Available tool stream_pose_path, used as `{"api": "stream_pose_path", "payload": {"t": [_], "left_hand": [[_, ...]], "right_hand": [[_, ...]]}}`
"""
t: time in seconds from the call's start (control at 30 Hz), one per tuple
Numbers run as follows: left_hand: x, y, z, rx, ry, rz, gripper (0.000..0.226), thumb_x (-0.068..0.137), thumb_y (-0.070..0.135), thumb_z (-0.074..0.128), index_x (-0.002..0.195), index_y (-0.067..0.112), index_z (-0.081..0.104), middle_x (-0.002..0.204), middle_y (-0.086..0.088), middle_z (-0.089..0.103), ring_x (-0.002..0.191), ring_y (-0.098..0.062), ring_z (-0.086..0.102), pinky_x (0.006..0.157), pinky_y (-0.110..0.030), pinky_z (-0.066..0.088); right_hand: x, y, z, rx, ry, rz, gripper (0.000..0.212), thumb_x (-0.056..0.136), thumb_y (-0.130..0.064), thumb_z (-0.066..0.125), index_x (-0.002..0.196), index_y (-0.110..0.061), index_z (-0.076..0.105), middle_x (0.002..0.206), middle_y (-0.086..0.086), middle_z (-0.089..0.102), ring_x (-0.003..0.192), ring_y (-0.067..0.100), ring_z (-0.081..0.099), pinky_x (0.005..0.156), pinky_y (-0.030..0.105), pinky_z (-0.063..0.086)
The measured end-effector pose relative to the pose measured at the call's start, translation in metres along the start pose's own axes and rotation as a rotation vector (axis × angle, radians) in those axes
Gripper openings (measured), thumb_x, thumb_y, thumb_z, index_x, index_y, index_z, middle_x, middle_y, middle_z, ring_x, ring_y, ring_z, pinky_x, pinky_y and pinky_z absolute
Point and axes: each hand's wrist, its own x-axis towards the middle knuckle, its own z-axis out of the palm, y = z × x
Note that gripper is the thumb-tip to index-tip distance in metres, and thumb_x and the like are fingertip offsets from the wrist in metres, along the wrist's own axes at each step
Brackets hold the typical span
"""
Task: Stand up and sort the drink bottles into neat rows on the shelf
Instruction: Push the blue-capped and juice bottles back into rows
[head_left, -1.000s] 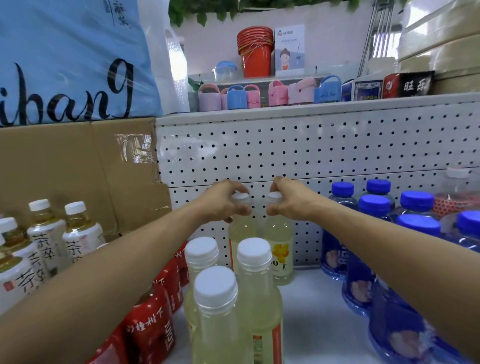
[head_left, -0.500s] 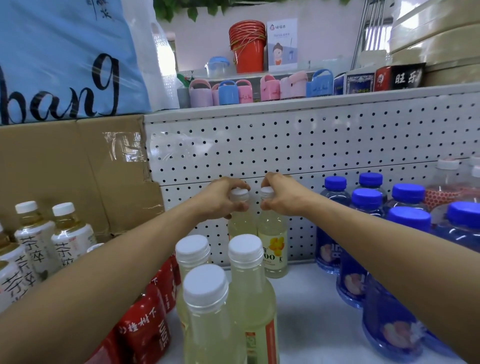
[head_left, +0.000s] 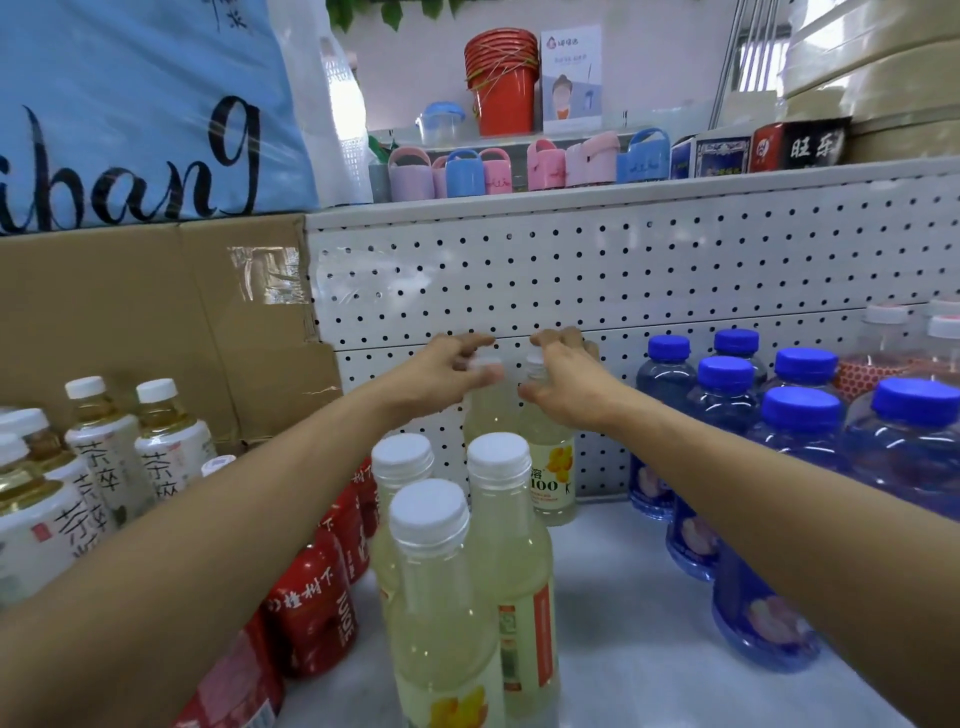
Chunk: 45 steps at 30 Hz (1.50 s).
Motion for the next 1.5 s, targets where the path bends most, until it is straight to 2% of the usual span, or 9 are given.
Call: {"api": "stream_pose_path", "payload": {"t": [0.13,0.3,0.4,0.6,0.8,0.93,1.13,1.37,1.5], "left_hand": [[-0.049,0.021,-0.019,-0.351,0.138,-0.052,0.048,0.101,0.048,0.043,0.141,0.022,0.05,0.14,0.003,0.054,0.123,-0.013,0.055,0.099,-0.034,0.05],[-0.133,0.022,-0.012,-0.363,0.137,0.0,0.055,0.093,0.064,0.032,0.126,0.032,0.061,0.118,0.012,0.07,0.111,-0.009,0.065,0.099,-0.038,0.048],[-0.161,0.008,0.006,-0.324,0.159,-0.01,0.041,0.091,0.054,0.052,0.129,0.039,0.057,0.123,0.011,0.068,0.115,-0.015,0.063,0.103,-0.042,0.048],[-0.173,-0.001,0.019,-0.287,0.203,0.051,0.043,0.093,0.017,0.065,0.131,0.028,0.049,0.124,0.011,0.063,0.117,-0.009,0.06,0.092,-0.017,0.049],[-0.159,-0.005,0.019,-0.25,0.222,0.058,0.044,0.092,0.011,0.068,0.132,0.019,0.052,0.125,0.003,0.063,0.115,-0.015,0.06,0.098,-0.035,0.052],[-0.14,-0.008,0.023,-0.248,0.223,0.066,0.045,0.088,0.003,0.07,0.123,0.024,0.052,0.114,0.004,0.064,0.102,-0.013,0.062,0.084,-0.026,0.053],[-0.11,-0.012,0.03,-0.245,0.212,0.007,0.059,0.082,0.017,0.078,0.133,0.022,0.048,0.126,-0.009,0.06,0.116,-0.029,0.059,0.099,-0.051,0.051],[-0.091,-0.015,0.026,-0.217,0.143,0.012,0.053,0.091,0.023,0.071,0.137,0.021,0.044,0.126,-0.011,0.057,0.115,-0.027,0.058,0.098,-0.046,0.051],[-0.083,-0.016,0.02,-0.135,0.146,0.02,0.047,0.087,0.035,0.073,0.128,0.027,0.051,0.117,-0.013,0.059,0.097,-0.025,0.062,0.075,-0.028,0.053]], "right_hand": [[-0.047,-0.015,-0.007,0.265,0.2,-0.14,0.044,0.098,-0.037,0.052,0.137,-0.017,0.046,0.138,0.004,0.045,0.131,0.018,0.037,0.108,0.035,0.033],[-0.106,-0.031,-0.012,0.771,-0.145,-0.248,0.053,0.085,-0.06,0.038,0.113,-0.024,0.064,0.108,-0.008,0.068,0.101,0.004,0.065,0.085,0.023,0.054],[-0.122,-0.037,-0.003,0.77,-0.165,-0.296,0.043,0.079,-0.059,0.045,0.108,-0.033,0.064,0.099,-0.021,0.069,0.091,-0.007,0.064,0.075,0.013,0.053],[-0.135,-0.044,0.003,0.71,-0.088,-0.268,0.042,0.074,-0.046,0.064,0.112,-0.027,0.061,0.099,-0.007,0.069,0.086,0.005,0.068,0.074,0.024,0.058],[-0.128,-0.039,0.007,0.639,-0.013,-0.206,0.032,0.085,-0.036,0.067,0.113,-0.024,0.056,0.099,0.0,0.066,0.09,0.017,0.066,0.08,0.036,0.056],[-0.116,-0.027,0.005,0.627,0.044,-0.147,0.035,0.087,-0.032,0.067,0.116,-0.016,0.055,0.099,0.005,0.065,0.087,0.019,0.066,0.074,0.033,0.054],[-0.098,-0.005,0.002,0.599,0.113,-0.04,0.04,0.091,-0.03,0.064,0.124,-0.014,0.05,0.104,0.005,0.062,0.089,0.017,0.064,0.067,0.028,0.05],[-0.094,0.002,-0.009,0.3,0.14,-0.043,0.045,0.089,-0.04,0.064,0.124,-0.017,0.049,0.101,0.0,0.059,0.084,0.014,0.06,0.063,0.026,0.048],[-0.09,0.001,-0.017,0.209,0.115,-0.051,0.04,0.088,-0.037,0.067,0.118,-0.016,0.053,0.095,-0.001,0.059,0.077,0.01,0.059,0.061,0.024,0.047]]}}
